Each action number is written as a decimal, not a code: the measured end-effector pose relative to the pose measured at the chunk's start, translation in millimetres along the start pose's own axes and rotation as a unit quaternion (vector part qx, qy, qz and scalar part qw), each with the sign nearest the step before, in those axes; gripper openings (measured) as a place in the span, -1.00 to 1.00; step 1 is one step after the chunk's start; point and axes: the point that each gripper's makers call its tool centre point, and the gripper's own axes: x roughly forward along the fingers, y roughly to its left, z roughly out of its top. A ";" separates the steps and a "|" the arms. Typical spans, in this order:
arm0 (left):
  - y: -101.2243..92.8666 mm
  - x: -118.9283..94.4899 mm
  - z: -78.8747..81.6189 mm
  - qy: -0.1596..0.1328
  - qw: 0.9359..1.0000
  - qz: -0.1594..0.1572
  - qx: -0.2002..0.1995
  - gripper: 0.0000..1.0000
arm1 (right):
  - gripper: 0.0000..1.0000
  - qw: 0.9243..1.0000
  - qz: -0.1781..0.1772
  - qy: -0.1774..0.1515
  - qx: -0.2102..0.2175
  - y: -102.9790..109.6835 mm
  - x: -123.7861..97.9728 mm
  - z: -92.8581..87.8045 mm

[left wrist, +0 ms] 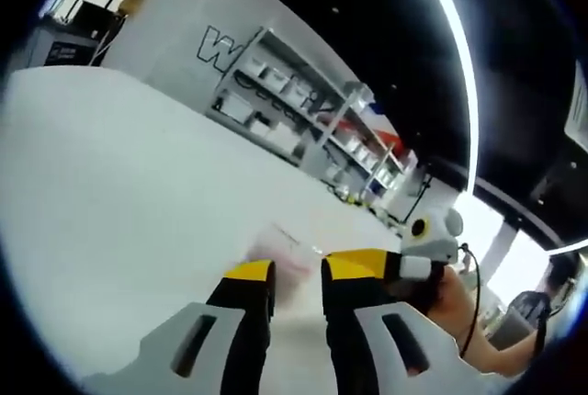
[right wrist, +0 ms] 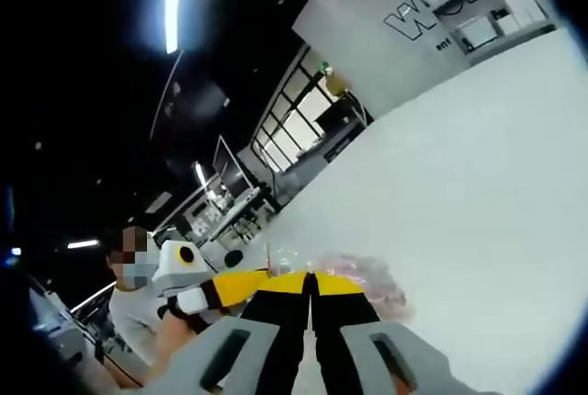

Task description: Open the resealable bag by pulling the two sides of the seal apart until the entire bag opening is separated and visibly accessible.

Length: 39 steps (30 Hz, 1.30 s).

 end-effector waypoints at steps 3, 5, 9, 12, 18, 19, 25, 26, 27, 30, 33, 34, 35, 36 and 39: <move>0.3 0.5 1.7 -0.004 1.000 0.000 0.001 -0.64 | -1.00 1.000 0.000 0.003 -0.002 -0.2 0.3 -0.4; 0.4 0.8 2.9 -0.008 1.000 0.002 -0.002 -0.65 | -1.00 1.000 -0.001 0.003 -0.003 -1.1 0.2 -0.4; 1.5 3.7 -0.5 -0.007 1.000 0.004 -0.011 -0.68 | -1.00 1.000 -0.001 0.001 -0.001 -2.4 0.3 0.0; 0.1 4.5 -1.3 -0.009 1.000 0.001 -0.017 -0.72 | -1.00 1.000 -0.001 0.004 -0.002 -2.7 0.7 -1.3; -5.2 6.0 -1.7 -0.010 1.000 -0.011 -0.019 -0.94 | -1.00 1.000 0.000 0.006 -0.003 -2.2 1.2 -1.9; -6.2 6.1 -1.8 -0.010 1.000 -0.014 -0.016 -0.96 | -1.00 1.000 0.000 0.007 -0.005 -1.8 1.5 -2.4; -6.8 6.5 -5.5 -0.007 1.000 -0.010 -0.004 -0.96 | -1.00 1.000 -0.005 0.004 -0.020 -4.5 0.8 -4.0; -7.1 6.4 -5.9 -0.007 1.000 -0.010 -0.005 -0.96 | -1.00 0.999 -0.008 0.002 -0.033 -5.7 0.3 -4.0; -7.4 6.4 -6.8 -0.006 1.000 -0.011 -0.007 -0.96 | -1.00 0.999 -0.013 0.001 -0.046 -7.0 -0.5 -4.2; -8.1 6.4 -7.7 -0.004 1.000 -0.011 -0.009 -0.96 | -1.00 0.996 -0.018 0.003 -0.089 -6.2 -2.4 -6.2; -7.0 5.7 -7.9 -0.003 1.000 -0.009 -0.008 -0.96 | -1.00 0.994 -0.016 0.004 -0.106 -2.1 -4.1 -9.0; -6.8 5.5 -7.8 -0.003 1.000 -0.009 -0.009 -0.96 | -1.00 0.993 -0.017 0.001 -0.113 -1.1 -5.1 -8.2; -6.5 5.4 -7.7 -0.004 1.000 -0.009 -0.008 -0.96 | -0.99 0.993 -0.018 -0.002 -0.119 -0.6 -5.8 -7.2; -6.0 5.2 -7.6 -0.004 1.000 -0.007 -0.007 -0.96 | -0.98 0.992 -0.021 -0.004 -0.126 -0.8 -6.3 -5.5; -4.7 4.3 -8.1 -0.002 1.000 -0.004 -0.003 -0.96 | -0.96 0.986 -0.026 -0.006 -0.163 2.2 -8.1 -2.2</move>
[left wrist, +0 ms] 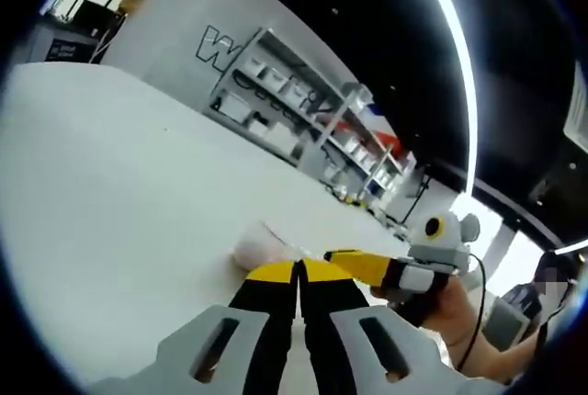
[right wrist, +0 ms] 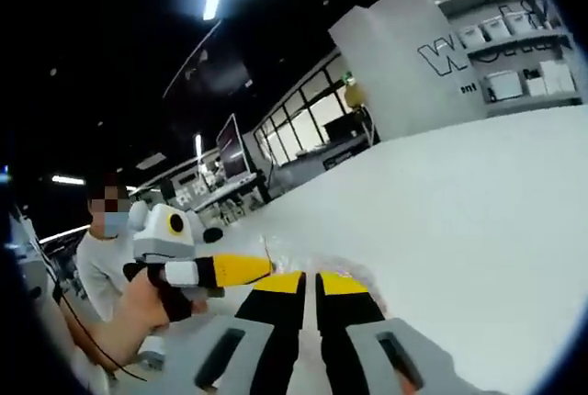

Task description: Open the resealable bag by pulling the two sides of the seal apart until the entire bag opening is separated and visibly accessible.

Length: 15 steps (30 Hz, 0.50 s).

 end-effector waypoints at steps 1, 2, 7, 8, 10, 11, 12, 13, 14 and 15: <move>0.1 -0.3 -0.1 0.000 1.000 0.001 0.001 -0.96 | -0.95 1.000 -0.002 0.001 -0.015 1.7 -0.6 0.6; 0.3 -0.7 0.2 0.000 1.000 0.002 0.003 -0.97 | -0.92 1.000 -0.004 0.001 -0.031 3.1 -0.8 1.8; -2.3 -0.1 0.1 0.000 1.000 0.000 0.008 -0.97 | -0.88 0.995 0.011 0.014 -0.103 20.3 4.3 -0.6; -2.8 0.8 -0.4 0.002 1.000 0.001 0.008 -0.97 | -0.88 0.994 0.017 0.017 -0.104 23.5 5.8 -2.0; -4.3 2.0 -2.2 0.004 1.000 -0.001 0.009 -0.97 | -0.88 0.992 0.026 0.026 -0.123 28.0 8.7 -5.3; -5.0 2.3 -2.6 0.005 1.000 -0.002 0.010 -0.97 | -0.88 0.990 0.022 0.031 -0.138 27.1 9.9 -6.7; -5.1 2.5 -2.7 0.005 1.000 -0.003 0.011 -0.97 | -0.88 0.987 0.018 0.040 -0.154 26.4 11.2 -8.7; -5.3 2.7 -2.8 0.006 1.000 -0.003 0.012 -0.97 | -0.87 0.985 0.019 0.046 -0.164 26.8 12.0 -10.4; -6.1 3.1 -2.9 0.006 1.000 -0.005 0.015 -0.97 | -0.87 0.982 0.021 0.051 -0.179 28.3 13.7 -11.7; -6.6 3.2 -3.1 0.006 1.000 -0.006 0.017 -0.97 | -0.87 0.982 0.021 0.052 -0.180 29.0 15.1 -12.3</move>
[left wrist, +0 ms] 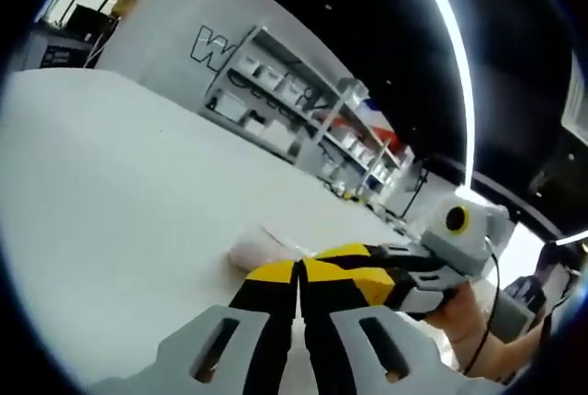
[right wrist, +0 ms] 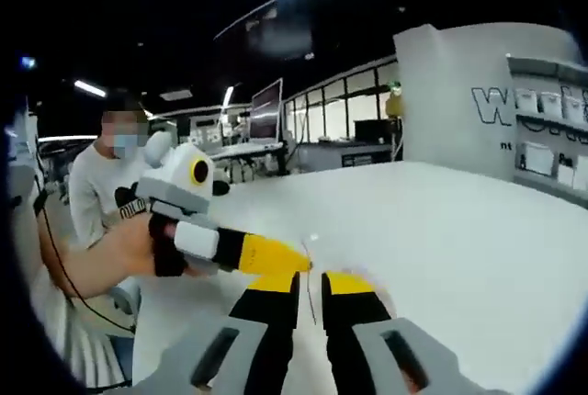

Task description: Open the resealable bag by pulling the two sides of the seal apart until the entire bag opening is separated and visibly accessible.

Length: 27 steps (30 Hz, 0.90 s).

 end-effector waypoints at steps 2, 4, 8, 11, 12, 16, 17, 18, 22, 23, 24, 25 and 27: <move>0.3 0.2 0.0 0.001 1.000 0.000 0.001 -0.97 | -0.88 1.000 0.000 0.004 -0.005 -0.7 1.5 -0.8; 2.0 0.2 -0.2 0.002 1.000 0.002 0.001 -0.97 | -0.88 1.000 -0.002 0.005 -0.010 -1.8 1.5 -0.9; 3.2 0.1 -1.6 0.005 1.000 0.003 0.006 -0.97 | -0.89 1.000 -0.001 0.011 -0.016 -3.3 3.3 -2.5; 3.0 0.6 -1.3 0.004 1.000 0.001 0.006 -0.97 | -0.90 1.000 -0.003 0.017 -0.022 -4.9 4.5 -4.1; 3.4 0.8 -1.3 0.004 1.000 0.001 0.007 -0.97 | -0.90 1.000 -0.003 0.017 -0.022 -5.2 4.7 -4.2; 4.5 0.5 -1.5 0.005 1.000 0.002 0.009 -0.97 | -0.91 1.000 -0.003 0.017 -0.023 -5.6 5.3 -4.3; 4.5 0.7 -1.3 0.005 1.000 0.001 0.009 -0.97 | -0.91 1.000 -0.003 0.018 -0.024 -5.7 5.6 -4.3; 4.5 0.7 -1.3 0.006 1.000 0.001 0.009 -0.97 | -0.91 1.000 -0.002 0.018 -0.024 -5.5 5.6 -4.2; 4.3 0.1 -1.0 0.005 1.000 0.000 0.012 -0.97 | -0.93 1.000 -0.002 0.016 -0.024 -5.9 6.1 -3.5; 4.2 -0.1 -1.2 0.006 1.000 0.000 0.013 -0.97 | -0.94 1.000 -0.003 0.017 -0.025 -5.9 6.4 -3.8; 4.6 -0.1 -1.6 0.007 1.000 0.001 0.014 -0.97 | -0.94 0.999 -0.004 0.021 -0.030 -6.1 6.9 -4.9; 5.2 -0.1 -1.9 0.008 1.000 0.003 0.016 -0.97 | -0.94 0.999 -0.006 0.023 -0.034 -5.9 7.2 -5.5; 4.9 -0.1 -3.1 0.009 1.000 0.005 0.021 -0.97 | -0.95 0.999 -0.007 0.027 -0.040 -5.9 7.4 -6.1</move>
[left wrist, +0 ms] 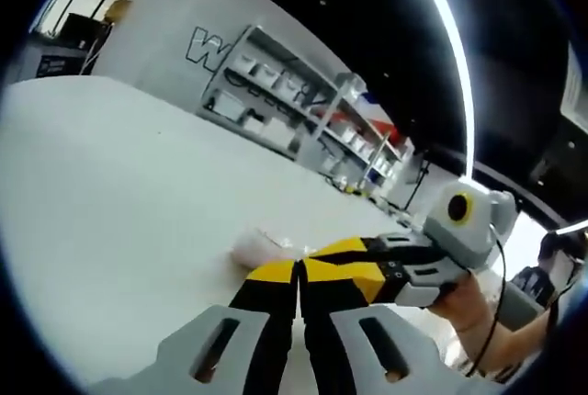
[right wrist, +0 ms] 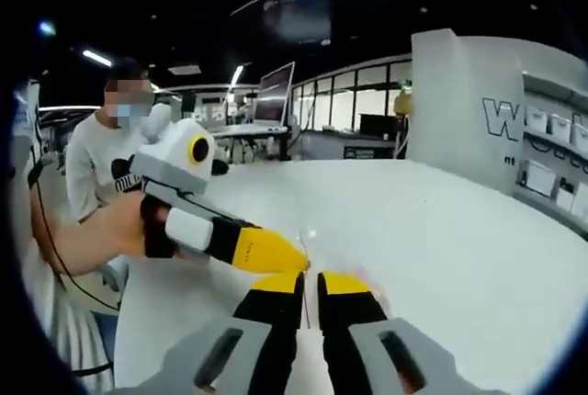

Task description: Open the resealable bag by pulling the two sides of the seal apart until the entire bag opening is separated and visibly accessible.

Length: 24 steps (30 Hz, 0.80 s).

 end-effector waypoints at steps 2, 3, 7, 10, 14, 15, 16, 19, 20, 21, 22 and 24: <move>-0.2 0.0 0.3 -0.001 1.000 -0.001 0.000 -0.97 | -1.00 1.000 0.000 0.001 -0.006 0.2 -0.1 0.1; -0.3 0.0 0.4 -0.001 1.000 -0.001 0.000 -0.97 | -1.00 1.000 -0.002 0.001 -0.008 -0.1 -0.2 0.3; -1.3 0.4 0.7 0.001 1.000 -0.001 0.006 -0.97 | -1.00 1.000 -0.002 0.004 -0.007 0.5 -0.5 -0.2; -1.4 -0.1 -0.2 0.002 1.000 0.000 0.007 -0.97 | -1.00 1.000 0.000 -0.004 0.021 0.9 -1.6 0.3; -1.3 -0.9 -1.7 0.007 1.000 0.001 0.004 -0.97 | -1.00 0.998 0.013 -0.018 0.065 1.2 -2.7 -0.1; -1.6 -1.0 -2.1 0.007 1.000 0.001 0.005 -0.97 | -1.00 0.997 0.013 -0.020 0.073 0.0 -3.4 -0.2; -1.9 -1.1 -2.5 0.008 1.000 0.000 0.006 -0.97 | -1.00 0.997 0.013 -0.022 0.076 -0.8 -4.2 -0.4; -1.7 -0.4 -6.7 0.017 1.000 0.006 0.018 -0.98 | -1.00 0.997 0.010 -0.020 0.075 0.8 -4.7 -1.0; -1.5 0.0 -8.0 0.021 0.999 0.010 0.029 -0.99 | -1.00 0.997 0.010 -0.017 0.071 2.2 -4.3 -2.0; -1.8 0.0 -8.7 0.024 0.999 0.013 0.035 -0.99 | -1.00 0.998 0.009 -0.014 0.067 3.3 -4.2 -2.6; -2.2 0.0 -8.2 0.024 0.999 0.016 0.040 -0.99 | -1.00 0.998 0.008 -0.015 0.064 3.7 -4.5 -2.3; -1.4 -0.1 -7.8 0.023 0.999 0.018 0.040 -0.99 | -1.00 0.998 0.005 -0.015 0.060 3.1 -5.0 -1.4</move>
